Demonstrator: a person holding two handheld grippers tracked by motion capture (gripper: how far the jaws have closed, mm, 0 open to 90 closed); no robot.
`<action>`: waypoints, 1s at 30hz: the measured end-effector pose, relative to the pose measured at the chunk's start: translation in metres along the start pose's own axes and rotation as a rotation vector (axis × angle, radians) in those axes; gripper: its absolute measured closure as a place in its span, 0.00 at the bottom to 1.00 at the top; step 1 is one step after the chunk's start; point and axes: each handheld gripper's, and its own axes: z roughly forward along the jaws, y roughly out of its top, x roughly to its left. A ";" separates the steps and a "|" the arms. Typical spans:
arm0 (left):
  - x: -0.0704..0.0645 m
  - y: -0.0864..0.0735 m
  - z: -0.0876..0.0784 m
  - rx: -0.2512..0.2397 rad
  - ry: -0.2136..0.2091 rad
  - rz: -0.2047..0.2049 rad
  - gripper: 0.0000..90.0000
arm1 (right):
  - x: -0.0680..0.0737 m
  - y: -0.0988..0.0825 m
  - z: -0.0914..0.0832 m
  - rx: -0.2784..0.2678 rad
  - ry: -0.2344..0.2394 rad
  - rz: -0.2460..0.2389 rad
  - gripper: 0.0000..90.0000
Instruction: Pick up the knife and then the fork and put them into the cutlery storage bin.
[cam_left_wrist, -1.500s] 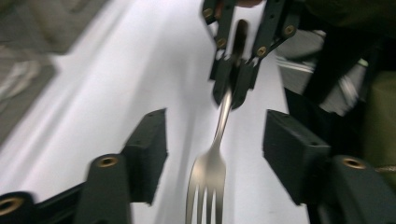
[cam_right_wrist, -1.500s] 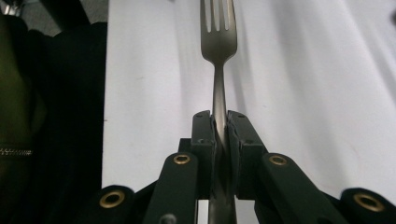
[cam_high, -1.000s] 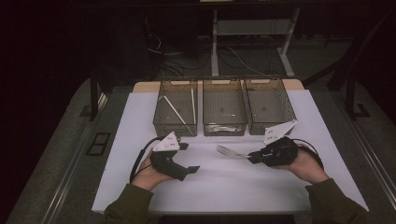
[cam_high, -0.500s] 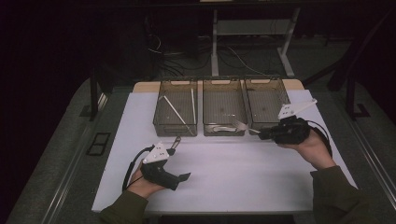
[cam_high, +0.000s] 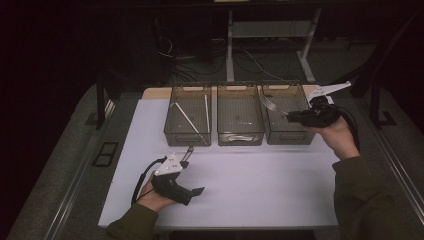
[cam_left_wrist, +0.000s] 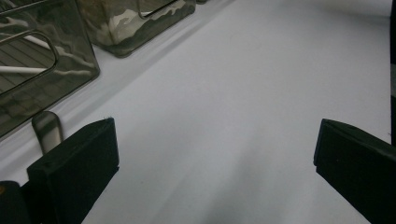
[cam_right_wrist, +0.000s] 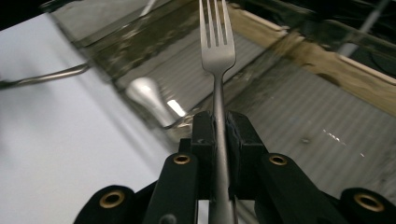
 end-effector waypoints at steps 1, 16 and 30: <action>0.000 0.000 0.000 0.000 0.000 0.001 0.00 | -0.004 0.001 0.000 0.000 -0.015 0.013 0.91; 0.000 0.000 0.001 0.004 -0.012 0.007 0.00 | -0.054 0.001 0.040 0.098 -0.164 0.165 0.91; -0.002 0.000 0.003 0.017 -0.033 0.013 0.00 | -0.066 -0.010 0.070 0.227 -0.179 0.198 0.91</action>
